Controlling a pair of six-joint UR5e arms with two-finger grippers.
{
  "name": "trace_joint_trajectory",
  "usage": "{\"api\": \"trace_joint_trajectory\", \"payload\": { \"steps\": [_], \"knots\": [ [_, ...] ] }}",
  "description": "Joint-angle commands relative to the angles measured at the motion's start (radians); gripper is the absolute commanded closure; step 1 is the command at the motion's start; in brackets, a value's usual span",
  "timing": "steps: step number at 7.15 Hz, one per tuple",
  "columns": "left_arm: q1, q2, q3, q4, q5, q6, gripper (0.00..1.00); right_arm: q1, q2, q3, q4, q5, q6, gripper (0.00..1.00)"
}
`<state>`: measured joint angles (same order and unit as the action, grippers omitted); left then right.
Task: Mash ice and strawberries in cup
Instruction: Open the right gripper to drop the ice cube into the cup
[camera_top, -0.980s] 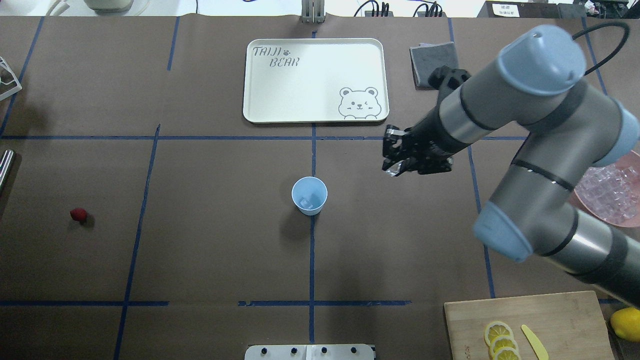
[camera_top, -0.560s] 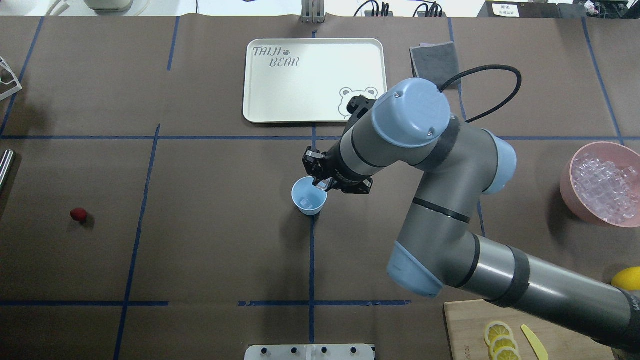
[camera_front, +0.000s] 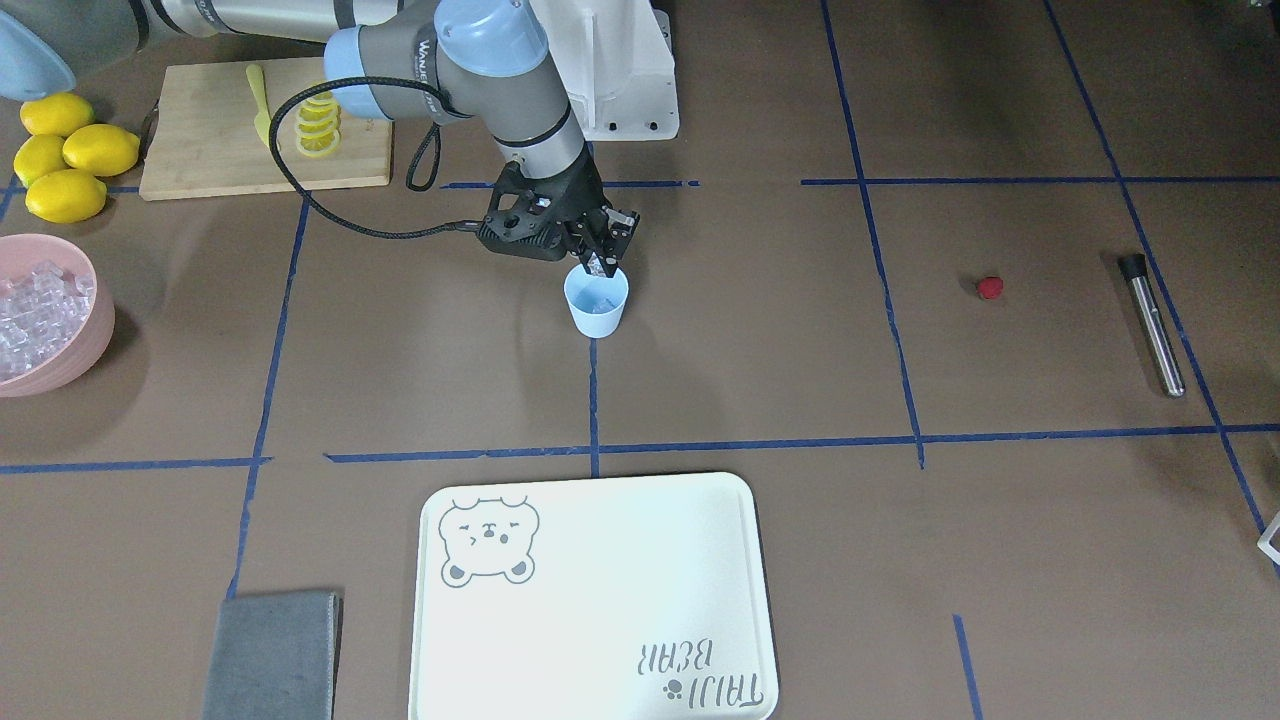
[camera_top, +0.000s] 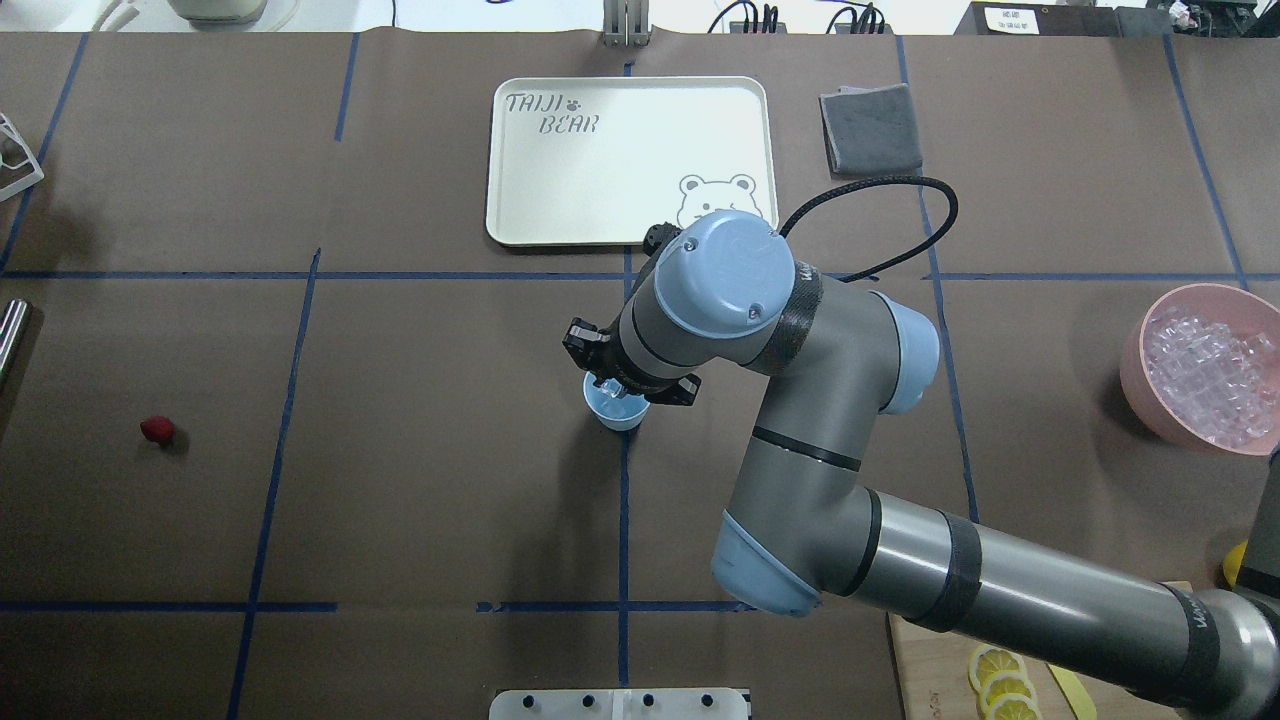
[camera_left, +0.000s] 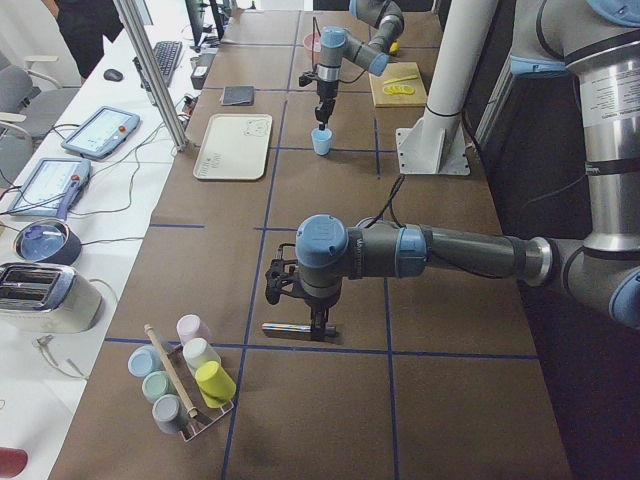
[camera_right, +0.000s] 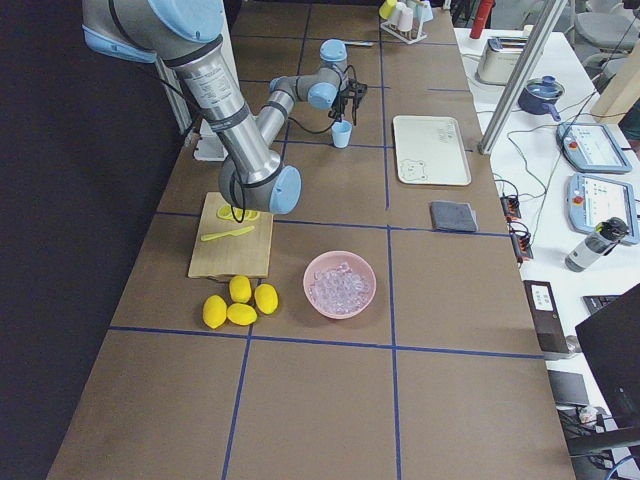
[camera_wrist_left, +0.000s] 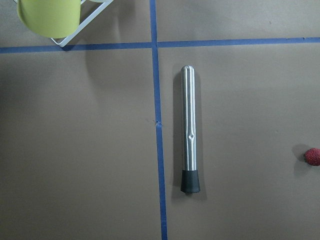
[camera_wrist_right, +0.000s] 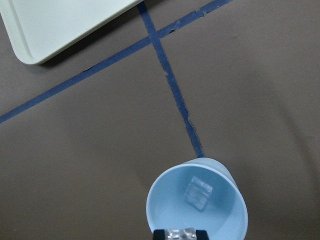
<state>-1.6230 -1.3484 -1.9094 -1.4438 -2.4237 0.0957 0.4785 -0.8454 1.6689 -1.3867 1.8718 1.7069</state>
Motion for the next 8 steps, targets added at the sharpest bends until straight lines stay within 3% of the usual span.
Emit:
{"api": "trace_joint_trajectory", "payload": {
  "steps": [1, 2, 3, 6, 8],
  "knots": [
    [0.0, 0.0, 0.0, -0.001, 0.0, -0.001, 0.0, -0.008, -0.007, -0.005, -0.002, -0.005, 0.0, 0.47],
    [0.0, 0.0, 0.0, 0.0, 0.0, -0.001, 0.0, -0.009, -0.009, -0.005, -0.003, -0.005, 0.0, 0.3],
    [0.0, 0.0, 0.0, 0.0, 0.0, -0.001, 0.0, -0.011, -0.009, -0.005, -0.003, -0.008, 0.0, 0.01],
    [0.0, 0.0, 0.0, 0.0, 0.0, 0.001, 0.0, 0.002, -0.024, 0.021, -0.008, -0.02, -0.012, 0.01],
    [0.0, 0.0, 0.0, 0.0, 0.0, 0.001, 0.0, 0.087, -0.212, 0.189, -0.009, 0.07, -0.175, 0.01]
  ]
}}
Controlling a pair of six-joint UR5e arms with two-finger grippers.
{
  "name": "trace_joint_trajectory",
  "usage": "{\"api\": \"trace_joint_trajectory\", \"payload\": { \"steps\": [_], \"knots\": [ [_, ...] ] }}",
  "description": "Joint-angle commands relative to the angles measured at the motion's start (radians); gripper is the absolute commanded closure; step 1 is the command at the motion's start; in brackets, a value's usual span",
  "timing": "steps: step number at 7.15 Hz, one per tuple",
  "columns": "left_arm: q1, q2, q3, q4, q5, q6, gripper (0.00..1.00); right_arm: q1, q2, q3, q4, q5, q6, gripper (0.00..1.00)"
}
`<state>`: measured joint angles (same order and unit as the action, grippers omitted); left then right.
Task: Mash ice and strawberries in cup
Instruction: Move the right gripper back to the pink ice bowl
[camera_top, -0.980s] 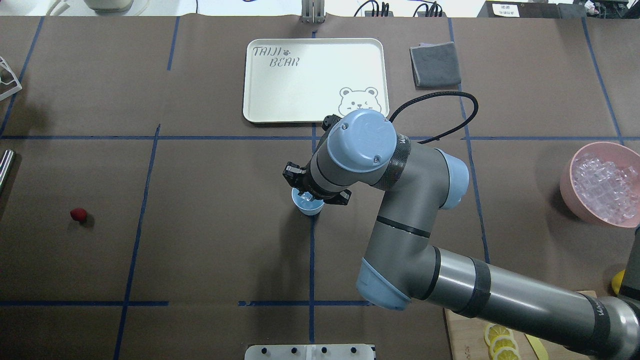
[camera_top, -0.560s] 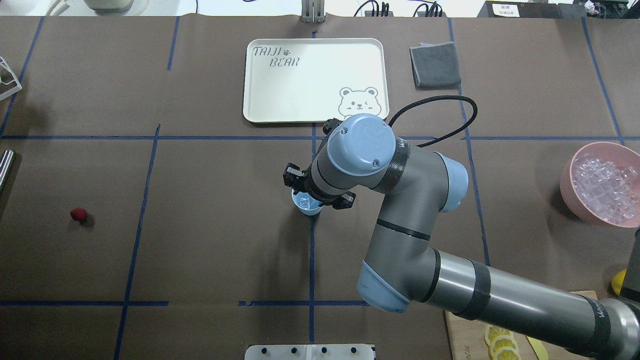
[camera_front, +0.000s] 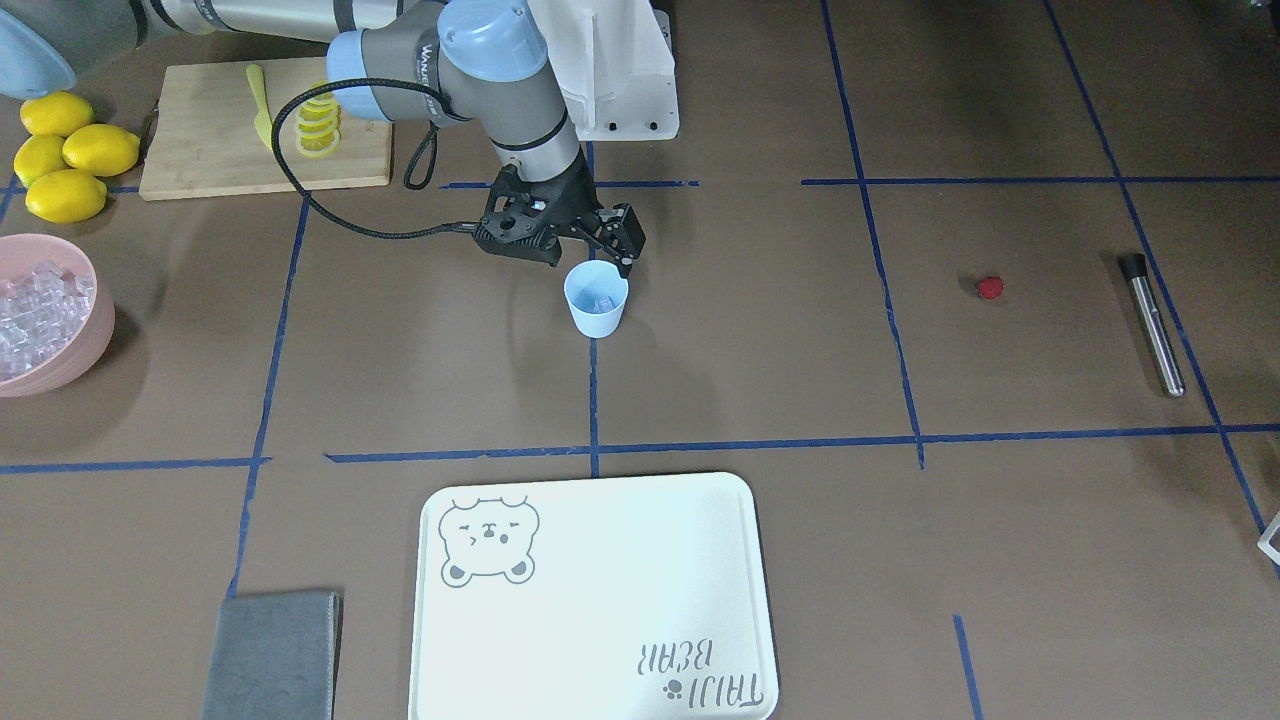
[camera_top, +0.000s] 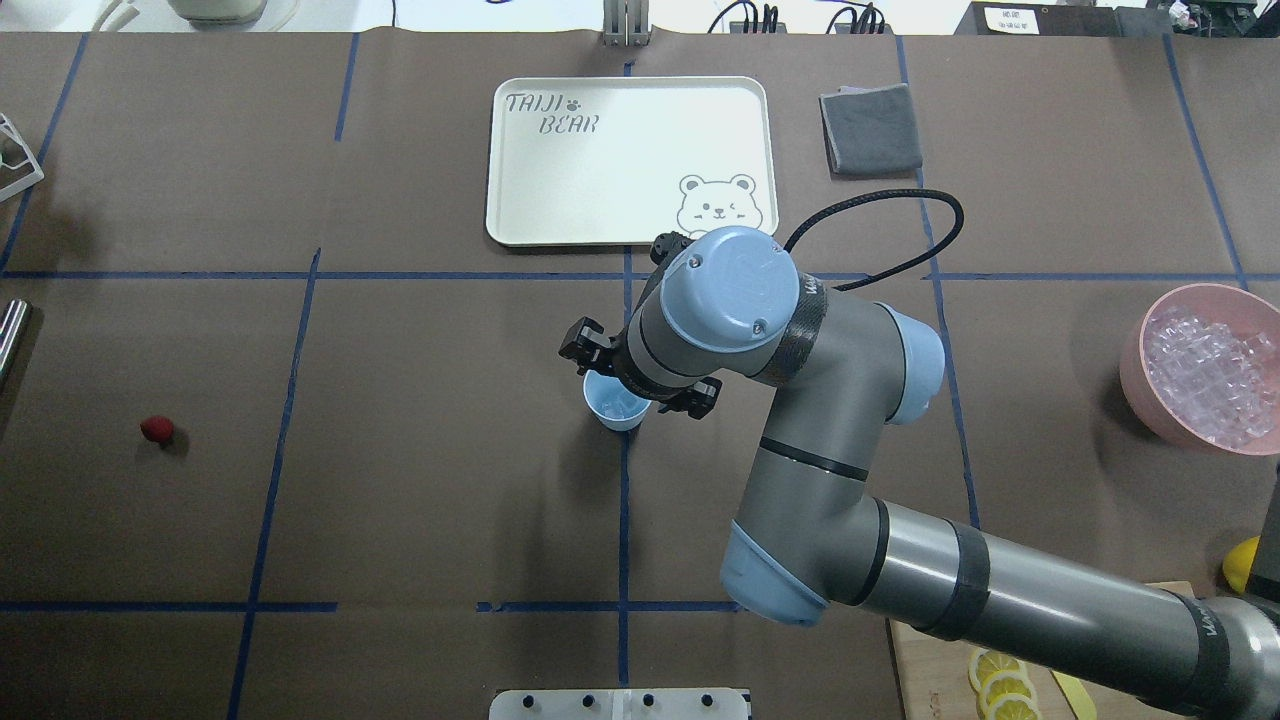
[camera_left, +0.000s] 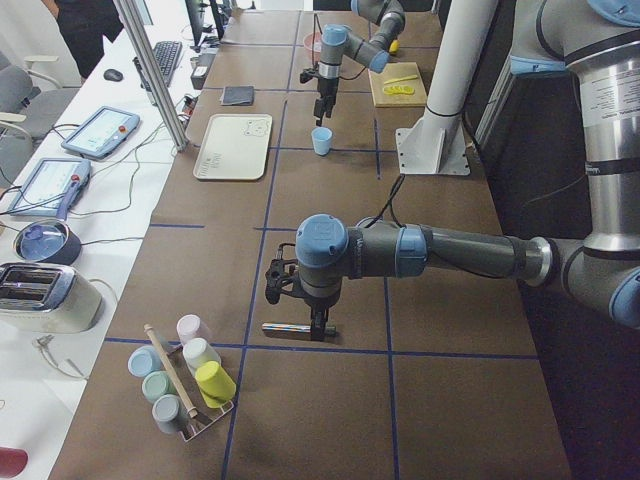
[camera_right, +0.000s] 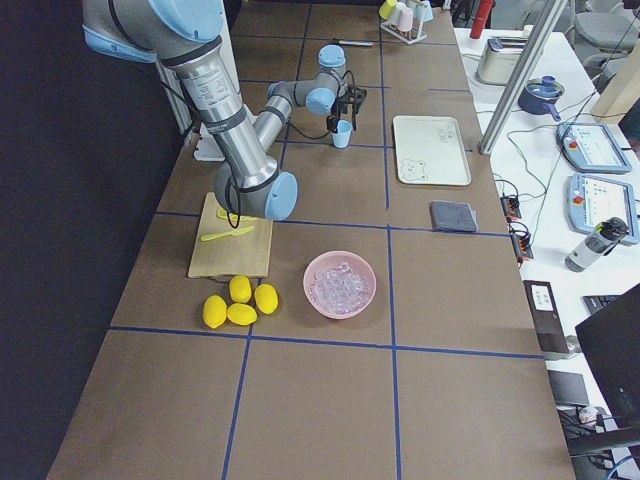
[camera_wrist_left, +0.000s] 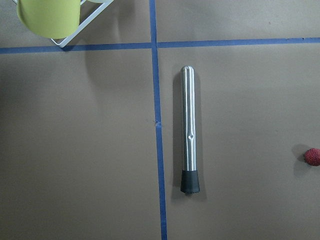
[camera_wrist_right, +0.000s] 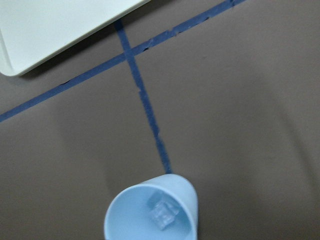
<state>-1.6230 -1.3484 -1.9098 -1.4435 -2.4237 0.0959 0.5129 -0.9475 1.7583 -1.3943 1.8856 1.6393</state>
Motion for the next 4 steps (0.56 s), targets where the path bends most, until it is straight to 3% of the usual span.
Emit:
{"api": "trace_joint_trajectory", "payload": {
  "steps": [1, 2, 4],
  "knots": [
    [0.0, 0.0, 0.0, 0.0, 0.0, 0.001, 0.0, 0.141, -0.219, 0.16, -0.002, 0.148, -0.21, 0.01],
    [0.0, 0.0, 0.0, 0.0, 0.0, 0.001, 0.0, 0.232, -0.323, 0.197, 0.0, 0.23, -0.348, 0.01],
    [0.0, 0.0, -0.002, 0.0, 0.0, -0.001, 0.0, 0.387, -0.512, 0.231, 0.001, 0.312, -0.677, 0.01]
  ]
}}
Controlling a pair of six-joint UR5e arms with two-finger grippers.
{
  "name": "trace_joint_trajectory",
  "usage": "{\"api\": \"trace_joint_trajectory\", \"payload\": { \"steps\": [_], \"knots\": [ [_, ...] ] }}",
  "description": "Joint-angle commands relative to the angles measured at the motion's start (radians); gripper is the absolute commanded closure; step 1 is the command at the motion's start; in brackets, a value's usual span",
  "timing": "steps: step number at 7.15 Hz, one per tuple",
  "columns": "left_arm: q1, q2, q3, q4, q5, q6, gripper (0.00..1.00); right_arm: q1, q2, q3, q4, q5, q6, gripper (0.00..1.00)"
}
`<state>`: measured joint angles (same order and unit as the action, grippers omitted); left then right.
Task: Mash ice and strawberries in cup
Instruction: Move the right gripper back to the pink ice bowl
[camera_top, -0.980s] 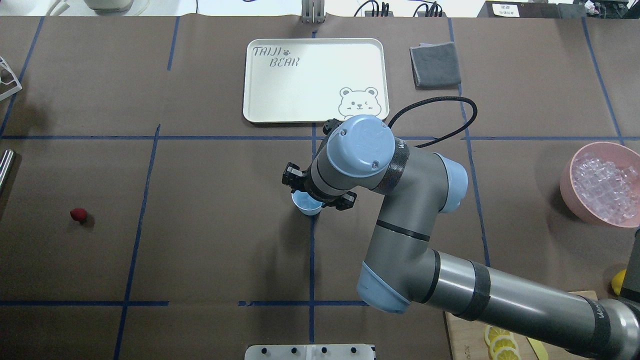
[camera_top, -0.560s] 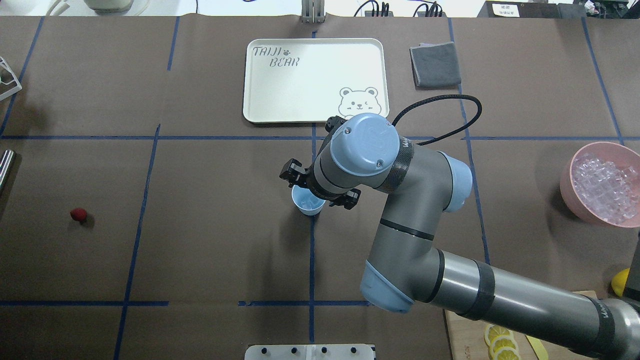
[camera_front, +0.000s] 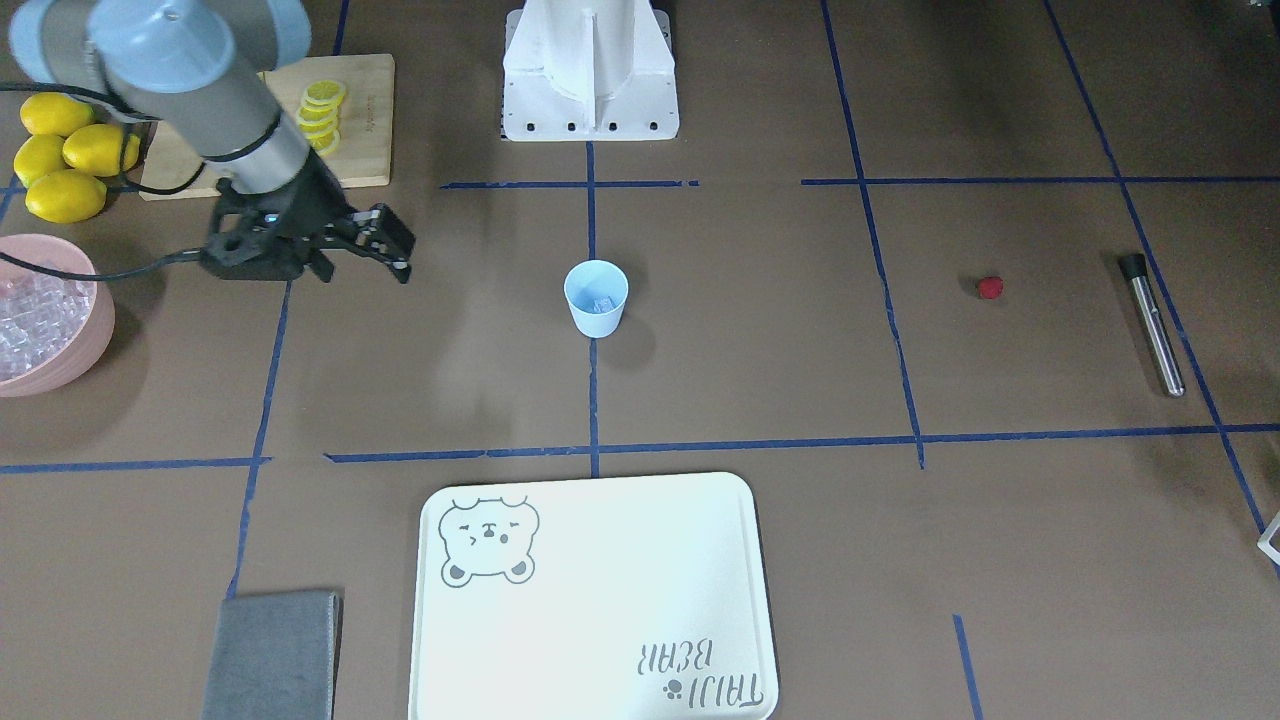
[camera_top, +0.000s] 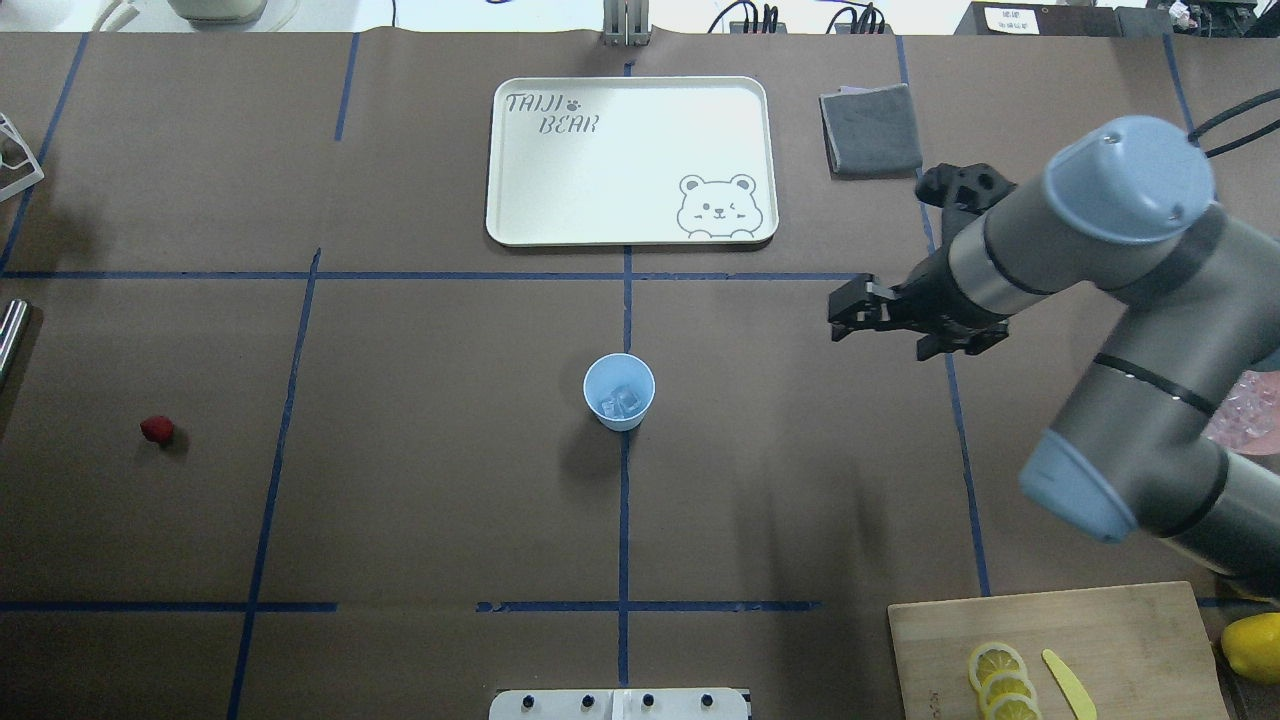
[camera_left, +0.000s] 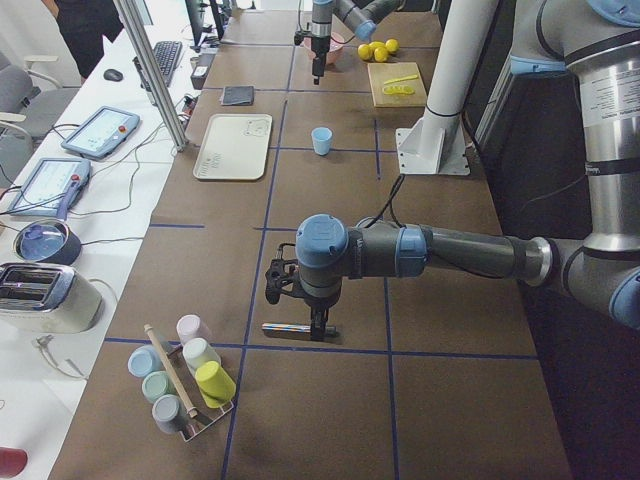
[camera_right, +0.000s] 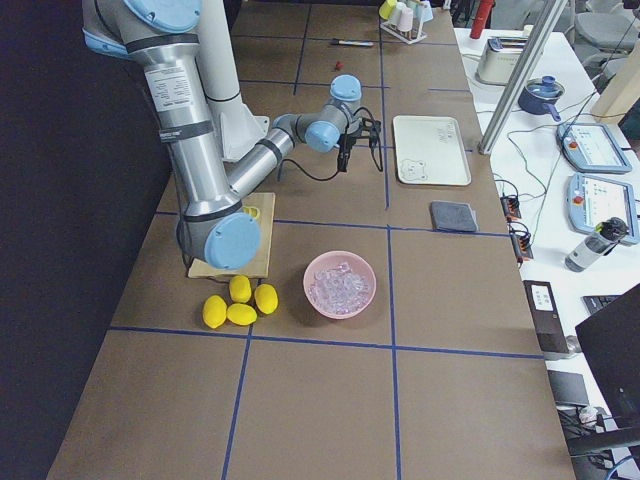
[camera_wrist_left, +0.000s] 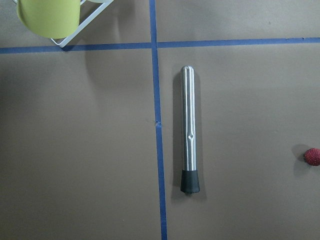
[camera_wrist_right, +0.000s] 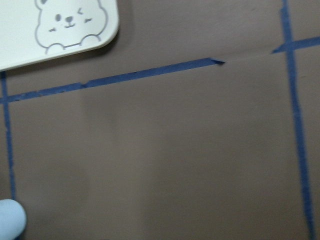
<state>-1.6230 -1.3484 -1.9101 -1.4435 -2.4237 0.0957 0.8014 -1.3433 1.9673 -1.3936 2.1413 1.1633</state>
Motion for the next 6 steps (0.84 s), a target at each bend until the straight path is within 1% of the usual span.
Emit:
{"api": "trace_joint_trajectory", "payload": {
  "steps": [1, 2, 4, 5, 6],
  "knots": [
    [0.0, 0.002, -0.003, 0.0, 0.0, -0.001, 0.0, 0.163, -0.188, 0.015, -0.001, 0.066, -0.378, 0.01],
    [0.0, 0.002, -0.006, 0.0, 0.0, -0.001, 0.0, 0.227, -0.233, -0.011, -0.001, 0.066, -0.542, 0.01],
    [0.0, 0.012, -0.013, 0.002, -0.002, -0.001, 0.0, 0.319, -0.289, -0.066, 0.002, 0.065, -0.792, 0.01],
    [0.0, 0.021, -0.021, 0.0, -0.002, -0.001, 0.0, 0.332, -0.306, -0.089, 0.004, 0.054, -0.888, 0.0],
    [0.0, 0.021, -0.02, 0.0, -0.003, -0.001, 0.0, 0.343, -0.304, -0.132, 0.01, 0.052, -0.975, 0.0]
  ]
}}
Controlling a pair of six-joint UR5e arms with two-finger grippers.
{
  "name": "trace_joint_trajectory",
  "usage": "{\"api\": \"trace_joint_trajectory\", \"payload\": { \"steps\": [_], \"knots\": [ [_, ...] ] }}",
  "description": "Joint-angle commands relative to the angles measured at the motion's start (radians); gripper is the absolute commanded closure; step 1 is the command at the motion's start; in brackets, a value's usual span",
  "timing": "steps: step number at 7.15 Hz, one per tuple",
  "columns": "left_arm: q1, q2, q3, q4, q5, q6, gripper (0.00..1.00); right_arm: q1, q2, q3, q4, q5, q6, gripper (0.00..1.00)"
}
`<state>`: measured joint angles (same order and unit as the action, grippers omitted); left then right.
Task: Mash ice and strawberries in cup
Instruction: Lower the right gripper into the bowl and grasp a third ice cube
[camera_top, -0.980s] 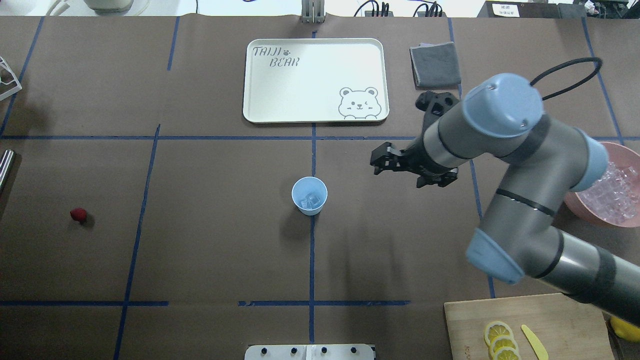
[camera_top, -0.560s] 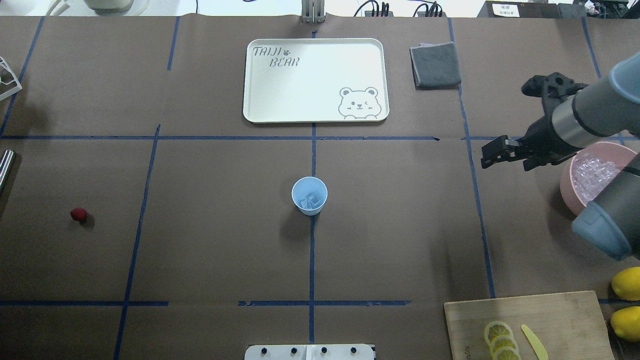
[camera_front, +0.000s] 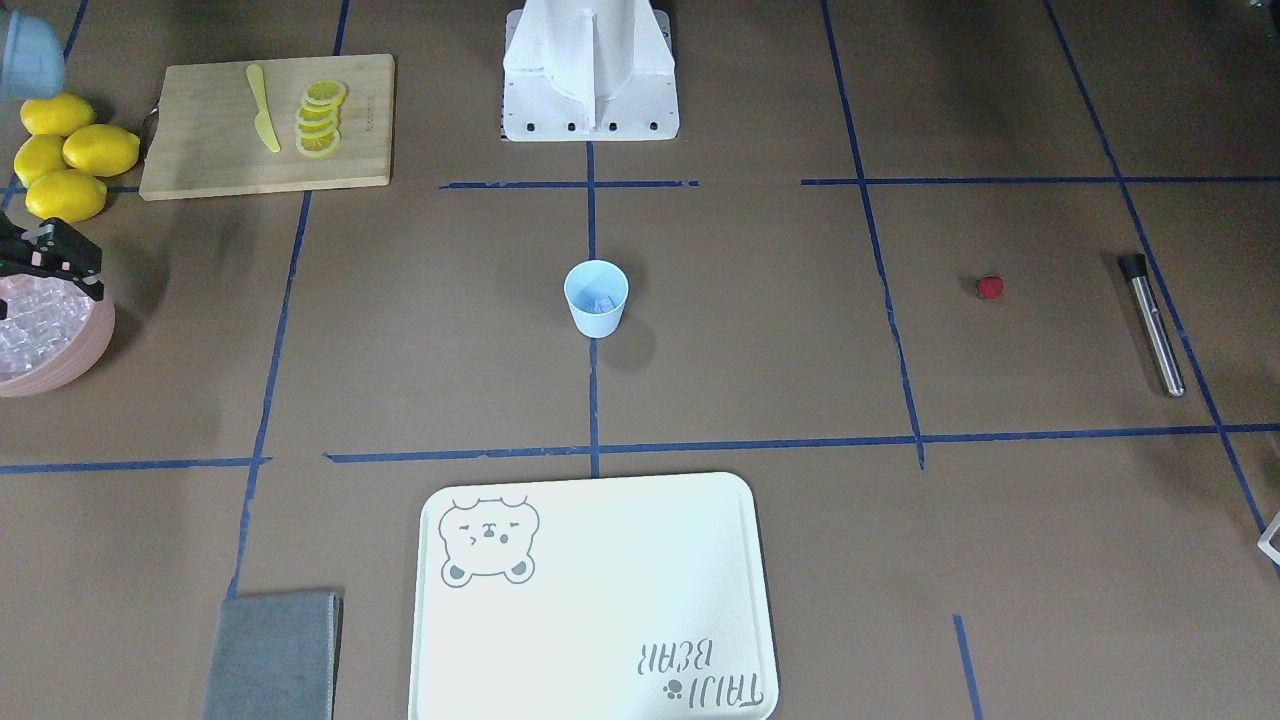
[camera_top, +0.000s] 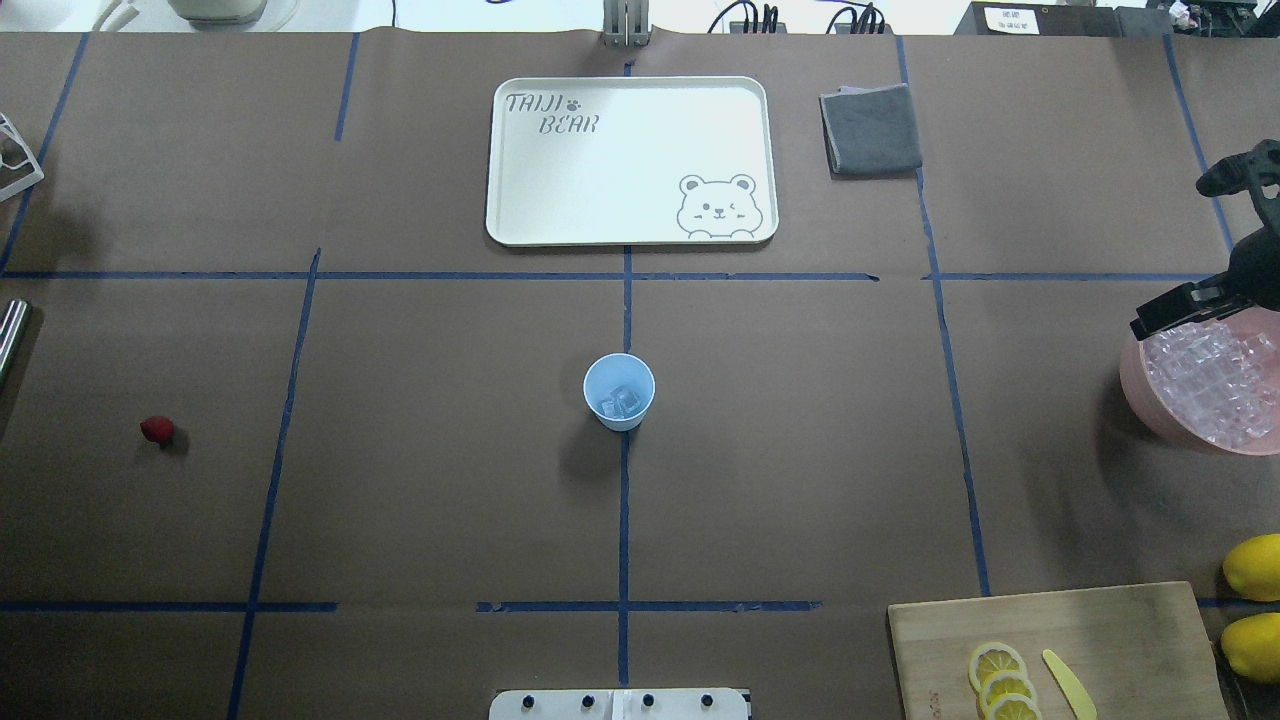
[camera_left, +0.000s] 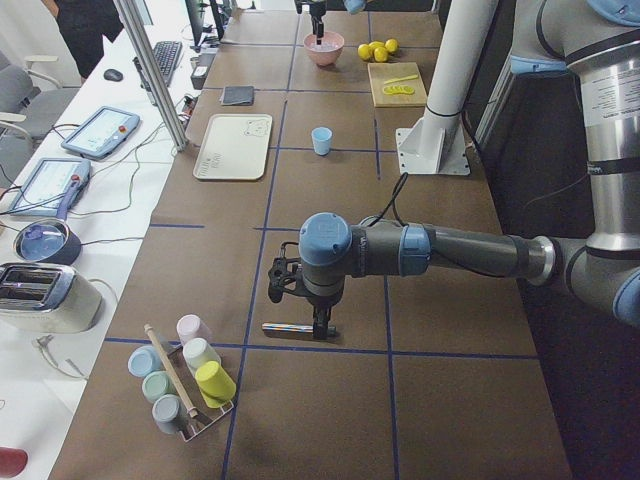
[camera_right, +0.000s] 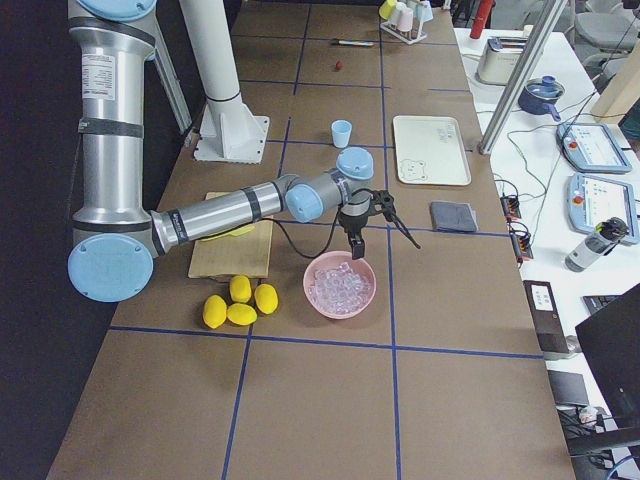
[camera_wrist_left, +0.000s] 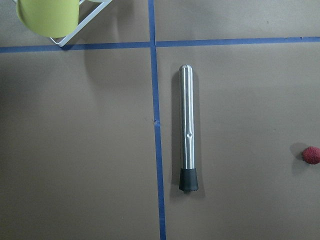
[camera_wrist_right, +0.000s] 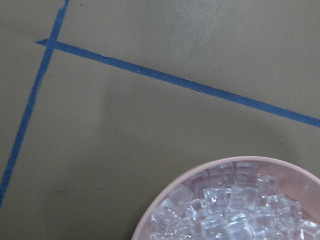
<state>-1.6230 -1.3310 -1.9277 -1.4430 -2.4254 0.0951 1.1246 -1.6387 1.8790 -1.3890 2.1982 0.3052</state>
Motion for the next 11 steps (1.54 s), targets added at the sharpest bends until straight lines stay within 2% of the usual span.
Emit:
{"api": "trace_joint_trajectory", "payload": {
  "steps": [1, 6, 11],
  "knots": [
    [0.0, 0.004, -0.002, 0.0, -0.003, 0.0, 0.0, 0.023, -0.001, -0.091, 0.005, -0.006, -0.226, 0.0],
    [0.0, 0.004, -0.002, 0.0, -0.003, 0.0, 0.0, 0.021, 0.005, -0.141, 0.007, -0.003, -0.256, 0.01],
    [0.0, 0.004, -0.004, 0.0, -0.003, 0.0, 0.0, -0.018, 0.02, -0.155, 0.007, -0.005, -0.242, 0.06]
  ]
}}
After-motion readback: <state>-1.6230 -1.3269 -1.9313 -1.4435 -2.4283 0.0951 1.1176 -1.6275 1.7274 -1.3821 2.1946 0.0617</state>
